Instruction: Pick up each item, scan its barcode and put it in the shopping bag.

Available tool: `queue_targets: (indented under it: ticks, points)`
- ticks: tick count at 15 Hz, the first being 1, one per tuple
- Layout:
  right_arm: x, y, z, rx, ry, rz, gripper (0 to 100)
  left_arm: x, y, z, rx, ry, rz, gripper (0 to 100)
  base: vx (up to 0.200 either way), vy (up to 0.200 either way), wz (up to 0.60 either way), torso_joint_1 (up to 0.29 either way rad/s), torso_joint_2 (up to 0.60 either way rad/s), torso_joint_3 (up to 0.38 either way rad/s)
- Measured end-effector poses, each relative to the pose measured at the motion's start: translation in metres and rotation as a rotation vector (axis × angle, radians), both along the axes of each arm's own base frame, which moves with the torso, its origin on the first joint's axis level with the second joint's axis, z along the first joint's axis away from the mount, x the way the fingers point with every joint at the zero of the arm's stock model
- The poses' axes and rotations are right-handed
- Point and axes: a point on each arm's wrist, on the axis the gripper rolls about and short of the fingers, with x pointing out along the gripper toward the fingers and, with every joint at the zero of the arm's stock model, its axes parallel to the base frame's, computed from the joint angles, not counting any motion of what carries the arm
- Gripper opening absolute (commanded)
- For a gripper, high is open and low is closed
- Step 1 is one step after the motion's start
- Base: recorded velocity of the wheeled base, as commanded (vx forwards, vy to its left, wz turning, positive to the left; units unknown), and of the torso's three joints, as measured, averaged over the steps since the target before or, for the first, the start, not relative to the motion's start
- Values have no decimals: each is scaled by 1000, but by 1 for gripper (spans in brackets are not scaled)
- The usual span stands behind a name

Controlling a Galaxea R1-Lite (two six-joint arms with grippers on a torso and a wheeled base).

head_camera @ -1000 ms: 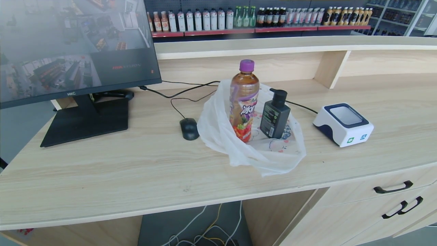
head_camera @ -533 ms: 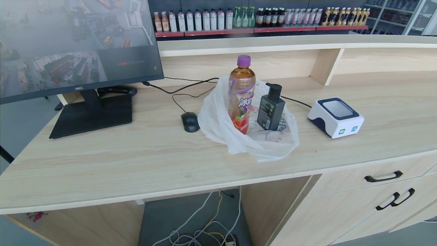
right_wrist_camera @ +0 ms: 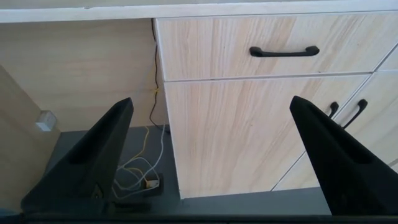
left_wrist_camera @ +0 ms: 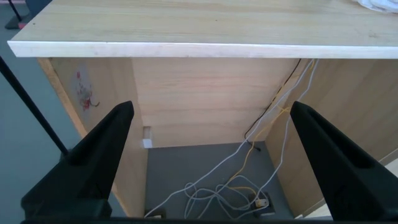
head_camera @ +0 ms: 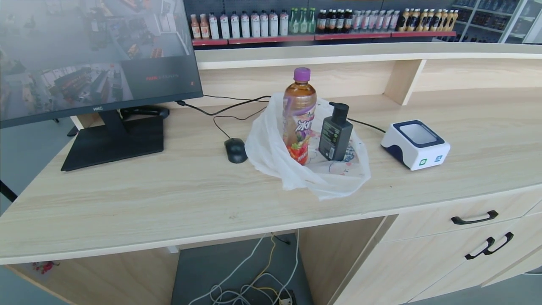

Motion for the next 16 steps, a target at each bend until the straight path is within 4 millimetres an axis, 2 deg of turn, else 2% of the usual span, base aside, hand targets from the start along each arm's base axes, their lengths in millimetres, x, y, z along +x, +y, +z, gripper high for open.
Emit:
queue_targets:
  ticks: [1, 4, 16]
  points:
    - [0, 0, 0, 0, 0, -1, 100, 0, 0, 0, 0, 0, 0, 100, 0, -200, 0, 7, 7, 2]
    - [0, 0, 0, -2, -1, -1, 100, 0, 0, 0, -2, 0, 1, 100, 0, -200, 600, 2, -2, 5]
    - [0, 0, 0, 9, 0, -2, 100, 0, 0, 0, -6, 0, 1, 100, 0, -200, 0, 1, 1, 3]
